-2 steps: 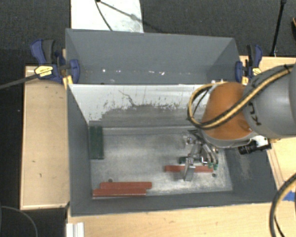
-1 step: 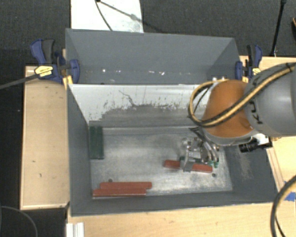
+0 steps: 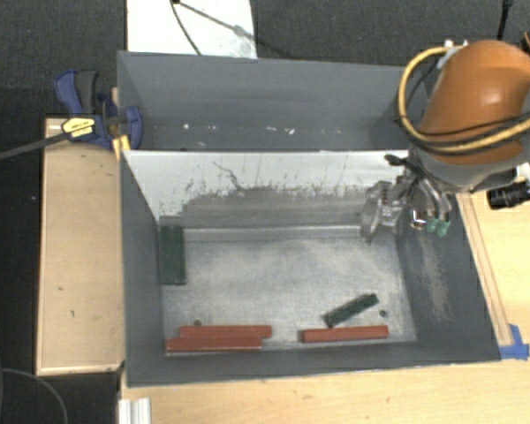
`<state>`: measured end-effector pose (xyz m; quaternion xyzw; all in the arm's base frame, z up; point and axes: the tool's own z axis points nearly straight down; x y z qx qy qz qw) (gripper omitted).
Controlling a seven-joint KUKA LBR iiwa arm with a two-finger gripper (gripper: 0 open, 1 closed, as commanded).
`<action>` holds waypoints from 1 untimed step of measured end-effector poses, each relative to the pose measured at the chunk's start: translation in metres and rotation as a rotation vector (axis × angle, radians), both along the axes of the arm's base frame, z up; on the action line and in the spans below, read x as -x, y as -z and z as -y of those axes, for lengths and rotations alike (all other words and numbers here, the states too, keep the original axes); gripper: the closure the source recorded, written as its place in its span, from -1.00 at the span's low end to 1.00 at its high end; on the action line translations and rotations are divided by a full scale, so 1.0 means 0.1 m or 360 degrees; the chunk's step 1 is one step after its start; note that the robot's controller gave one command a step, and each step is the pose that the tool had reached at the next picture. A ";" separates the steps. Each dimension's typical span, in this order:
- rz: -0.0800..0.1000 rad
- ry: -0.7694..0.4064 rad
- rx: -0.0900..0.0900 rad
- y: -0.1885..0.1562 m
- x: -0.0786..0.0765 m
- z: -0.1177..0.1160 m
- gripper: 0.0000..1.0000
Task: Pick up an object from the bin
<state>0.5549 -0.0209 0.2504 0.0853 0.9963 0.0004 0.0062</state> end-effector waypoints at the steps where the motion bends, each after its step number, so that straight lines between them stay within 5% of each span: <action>1: -0.0027 -0.0185 -0.0003 0.68 0.42 -0.71 1.00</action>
Offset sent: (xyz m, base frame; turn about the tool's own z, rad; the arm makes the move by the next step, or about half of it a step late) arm -0.0405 0.0668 -0.0658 -0.1087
